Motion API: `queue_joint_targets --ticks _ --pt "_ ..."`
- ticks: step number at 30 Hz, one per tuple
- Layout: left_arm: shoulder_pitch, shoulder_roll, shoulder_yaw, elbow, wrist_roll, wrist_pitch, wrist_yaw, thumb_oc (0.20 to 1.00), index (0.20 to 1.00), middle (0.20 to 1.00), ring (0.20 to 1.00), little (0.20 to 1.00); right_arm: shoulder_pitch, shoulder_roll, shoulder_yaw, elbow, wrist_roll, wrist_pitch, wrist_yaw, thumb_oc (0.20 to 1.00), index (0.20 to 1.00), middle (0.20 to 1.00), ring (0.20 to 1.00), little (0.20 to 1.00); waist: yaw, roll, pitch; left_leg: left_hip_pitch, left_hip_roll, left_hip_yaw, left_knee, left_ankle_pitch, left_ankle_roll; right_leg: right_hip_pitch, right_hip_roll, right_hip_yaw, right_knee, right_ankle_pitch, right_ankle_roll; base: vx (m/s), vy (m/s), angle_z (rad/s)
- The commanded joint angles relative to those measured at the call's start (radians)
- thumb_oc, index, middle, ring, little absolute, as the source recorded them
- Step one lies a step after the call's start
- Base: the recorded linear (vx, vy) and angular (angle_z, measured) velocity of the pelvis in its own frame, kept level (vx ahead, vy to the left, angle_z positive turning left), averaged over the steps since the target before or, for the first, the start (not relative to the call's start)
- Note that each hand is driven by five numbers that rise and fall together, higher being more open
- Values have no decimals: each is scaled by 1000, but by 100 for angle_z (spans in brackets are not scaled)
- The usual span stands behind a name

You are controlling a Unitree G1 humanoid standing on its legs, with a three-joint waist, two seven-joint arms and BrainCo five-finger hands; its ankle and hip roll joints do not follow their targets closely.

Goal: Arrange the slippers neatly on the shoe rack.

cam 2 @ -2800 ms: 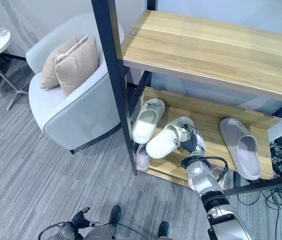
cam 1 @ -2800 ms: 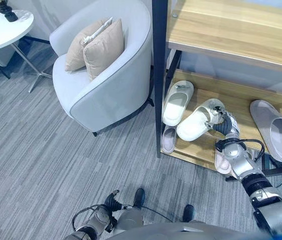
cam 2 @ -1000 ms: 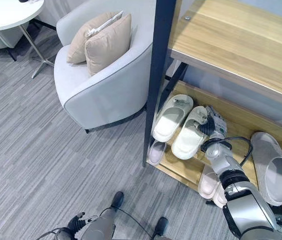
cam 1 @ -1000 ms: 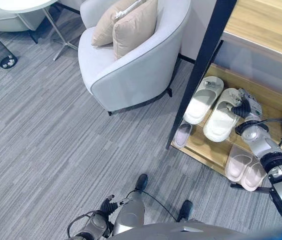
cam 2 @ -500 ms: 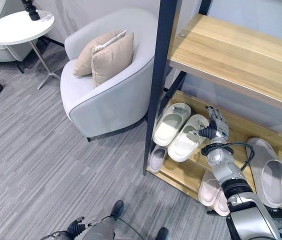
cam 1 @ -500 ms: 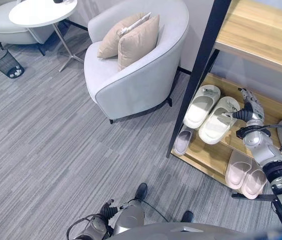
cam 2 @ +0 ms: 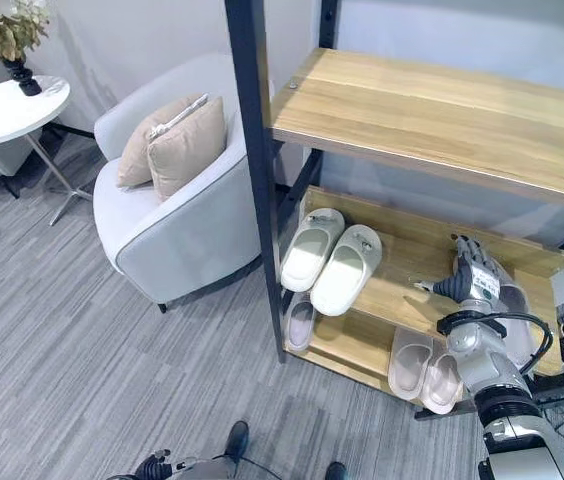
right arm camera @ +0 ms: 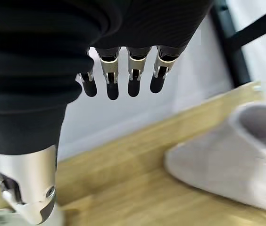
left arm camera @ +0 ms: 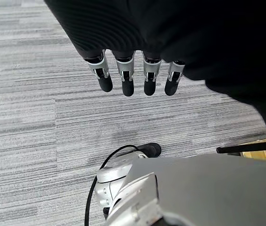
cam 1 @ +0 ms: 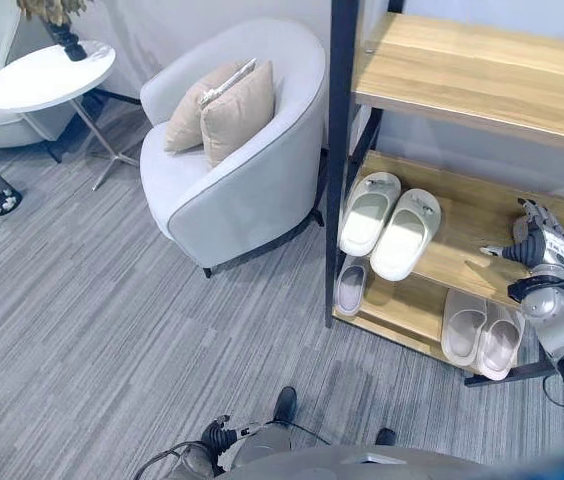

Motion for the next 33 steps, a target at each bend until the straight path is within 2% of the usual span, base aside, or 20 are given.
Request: queue_joint_targets --ticks 1,7,18,20,22,25,33 --pt "-50 -38 -9 91 -30 -4 -11 1000 1000 1000 1000 1000 -60 -26 -28 -57 8 24 -40 1000 1000 1000 1000 1000 27 -34 16 33 -18 6 6 -122 -4 30 -35 0 11 -36 46 10 -6 -6" --pt "-45 -38 -17 101 -39 6 0 1000 1000 1000 1000 1000 -52 21 -60 104 97 47 -57 1000 1000 1000 1000 1000 16 -32 11 38 -19 14 6 -127 -1 31 -35 9 11 -36 44 19 -6 -8" --pt "-49 -29 -29 109 -80 16 6 1000 1000 1000 1000 1000 -99 74 -56 309 290 34 -24 1000 1000 1000 1000 1000 6 -37 5 44 -17 24 6 -130 0 33 -35 13 11 -34 44 0 0 0" --pt "-48 -29 -23 113 -84 19 6 1000 1000 1000 1000 1000 -91 85 -68 277 326 14 -20 1000 1000 1000 1000 1000 3 -38 4 48 -17 27 6 -131 0 31 -34 17 11 -34 44 0 0 0" --pt "-50 -36 -1 117 -98 26 6 1000 1000 1000 1000 1000 -45 118 -109 62 349 -18 -38 1000 1000 1000 1000 1000 -9 -35 5 51 -13 34 6 -134 1 29 -34 26 11 -35 43 7 3 -6" --pt "-64 -47 20 122 -94 26 8 1000 1000 1000 1000 1000 42 169 -200 -114 327 -57 -97 1000 1000 1000 1000 1000 -22 -28 -1 56 -12 36 6 -139 4 30 -32 32 11 -38 41 17 2 -10" --pt "-67 -49 34 124 -83 23 14 1000 1000 1000 1000 1000 89 202 -253 -105 315 -41 -135 1000 1000 1000 1000 1000 -26 -26 -10 64 -14 40 6 -145 5 33 -30 38 11 -40 40 9 -2 -6"
